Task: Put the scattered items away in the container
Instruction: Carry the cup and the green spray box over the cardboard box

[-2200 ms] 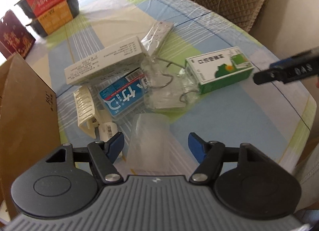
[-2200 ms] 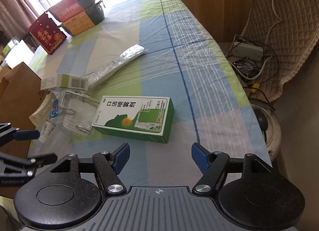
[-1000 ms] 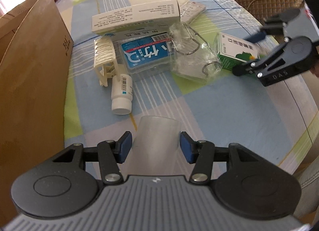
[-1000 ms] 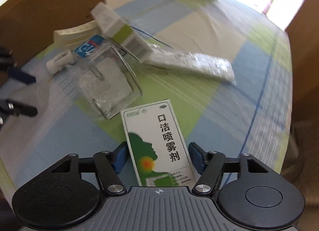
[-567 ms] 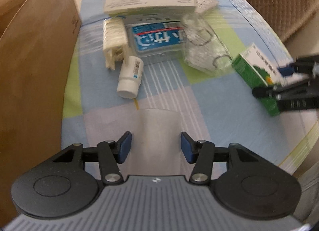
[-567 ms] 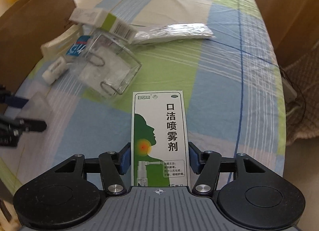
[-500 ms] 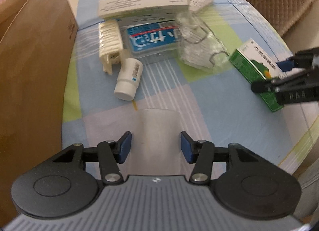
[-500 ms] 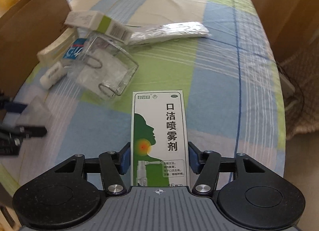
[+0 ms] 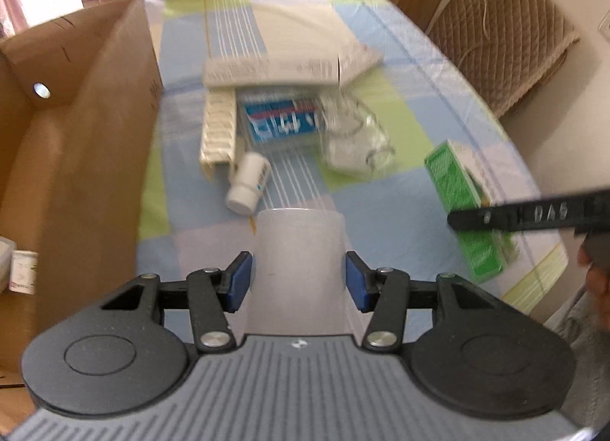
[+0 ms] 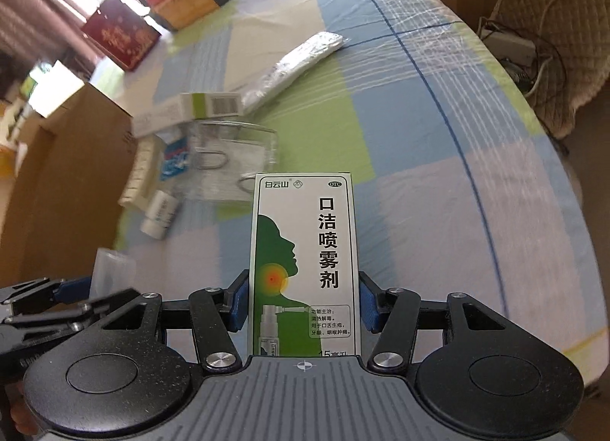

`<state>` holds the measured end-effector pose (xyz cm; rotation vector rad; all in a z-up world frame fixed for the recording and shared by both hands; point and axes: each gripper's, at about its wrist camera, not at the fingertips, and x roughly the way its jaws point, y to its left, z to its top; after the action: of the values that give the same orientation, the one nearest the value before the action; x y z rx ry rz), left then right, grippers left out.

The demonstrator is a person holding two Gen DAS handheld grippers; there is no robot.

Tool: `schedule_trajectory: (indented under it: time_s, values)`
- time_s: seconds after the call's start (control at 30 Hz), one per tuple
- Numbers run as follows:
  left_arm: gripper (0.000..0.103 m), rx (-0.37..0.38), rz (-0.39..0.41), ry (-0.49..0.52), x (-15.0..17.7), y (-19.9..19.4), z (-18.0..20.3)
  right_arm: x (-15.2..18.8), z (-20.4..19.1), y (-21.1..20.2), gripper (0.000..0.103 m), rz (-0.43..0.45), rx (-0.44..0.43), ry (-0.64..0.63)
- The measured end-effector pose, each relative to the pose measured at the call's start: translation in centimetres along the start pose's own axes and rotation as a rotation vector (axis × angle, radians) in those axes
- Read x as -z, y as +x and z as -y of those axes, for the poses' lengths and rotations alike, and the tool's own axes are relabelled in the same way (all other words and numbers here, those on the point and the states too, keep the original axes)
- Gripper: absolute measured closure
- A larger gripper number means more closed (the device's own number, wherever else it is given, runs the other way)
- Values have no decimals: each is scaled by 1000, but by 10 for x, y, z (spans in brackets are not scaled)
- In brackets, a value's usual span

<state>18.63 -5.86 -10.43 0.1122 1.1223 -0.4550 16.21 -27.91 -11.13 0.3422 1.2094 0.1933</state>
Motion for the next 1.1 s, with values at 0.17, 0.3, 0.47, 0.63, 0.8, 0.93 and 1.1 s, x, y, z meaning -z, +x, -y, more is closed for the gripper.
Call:
schedule_trajectory:
  time_s: [0.17,0.3,0.47,0.63,0.8,0.93,1.1]
  values:
    - [56,-1,72,7,-10,-36,-9,1,-33,-11,45,38,-26,5]
    - [56,-11,123,10,-14,-67,-24,-3,-63,-18,45,62,-64,-8]
    - [56,-58,167,15,-23,-97,-52,-7,-102,-28,45,90,-111,-24]
    - [56,-106,188,25,-30,-123,-88,-18,-145,-28,45,100,-186,-30]
    - [56,-162,204,34,-36,-140,-125,-36,-196,-16,45,99,-247,-59]
    - [56,-180,187,27,-45,-134,-152,-48,-233,3,45,98,-274,-84]
    - [56,-181,172,27,-64,-117,-184,-63,-267,35,45,106,-259,-128]
